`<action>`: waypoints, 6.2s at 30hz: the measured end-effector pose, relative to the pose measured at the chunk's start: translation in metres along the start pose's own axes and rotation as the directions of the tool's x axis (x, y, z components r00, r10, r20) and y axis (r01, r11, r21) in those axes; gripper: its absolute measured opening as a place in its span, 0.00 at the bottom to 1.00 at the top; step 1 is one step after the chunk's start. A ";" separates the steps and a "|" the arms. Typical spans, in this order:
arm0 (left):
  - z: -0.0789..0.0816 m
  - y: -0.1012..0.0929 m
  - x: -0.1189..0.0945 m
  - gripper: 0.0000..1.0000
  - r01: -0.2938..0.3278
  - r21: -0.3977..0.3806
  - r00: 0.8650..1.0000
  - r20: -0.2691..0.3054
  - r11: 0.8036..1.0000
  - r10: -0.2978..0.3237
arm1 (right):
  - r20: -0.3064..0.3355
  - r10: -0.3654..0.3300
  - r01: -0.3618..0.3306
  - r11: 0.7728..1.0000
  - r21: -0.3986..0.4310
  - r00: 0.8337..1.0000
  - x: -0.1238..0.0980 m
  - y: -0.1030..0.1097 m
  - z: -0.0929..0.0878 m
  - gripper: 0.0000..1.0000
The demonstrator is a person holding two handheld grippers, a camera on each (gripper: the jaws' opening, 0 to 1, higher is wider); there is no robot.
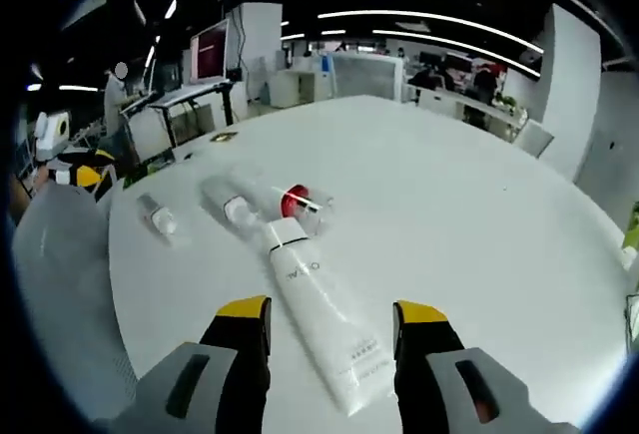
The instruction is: Arrange the skincare products in the storage area until every visible bottle or jar stands upright without overlapping.
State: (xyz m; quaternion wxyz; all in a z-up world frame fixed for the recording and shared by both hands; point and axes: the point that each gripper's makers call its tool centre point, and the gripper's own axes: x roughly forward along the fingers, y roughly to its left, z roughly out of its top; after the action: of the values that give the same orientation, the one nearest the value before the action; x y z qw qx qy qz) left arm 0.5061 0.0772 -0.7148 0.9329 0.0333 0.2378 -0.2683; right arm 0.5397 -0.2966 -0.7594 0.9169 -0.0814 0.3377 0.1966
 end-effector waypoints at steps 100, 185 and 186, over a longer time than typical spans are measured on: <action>-0.030 -0.161 0.054 0.36 0.744 0.418 0.662 -0.572 0.521 -0.485 | -0.511 0.204 -0.485 0.710 -0.511 0.835 0.016 0.183 -0.050 0.29; -0.079 -0.123 0.069 0.27 0.694 0.397 0.679 -0.638 0.600 -0.363 | 0.052 0.590 -0.540 0.696 0.474 0.806 0.010 0.197 0.016 0.14; -0.079 -0.123 0.068 0.27 0.695 0.395 0.677 -0.639 0.601 -0.364 | 0.068 0.601 -0.561 0.692 0.454 0.796 0.007 0.203 0.021 0.14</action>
State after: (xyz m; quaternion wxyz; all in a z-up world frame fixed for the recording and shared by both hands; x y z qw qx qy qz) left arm 0.4597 -0.0462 -0.8082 0.6449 0.3250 0.3668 -0.5865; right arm 0.4728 -0.1037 -0.7511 0.7847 0.2366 0.4211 0.3885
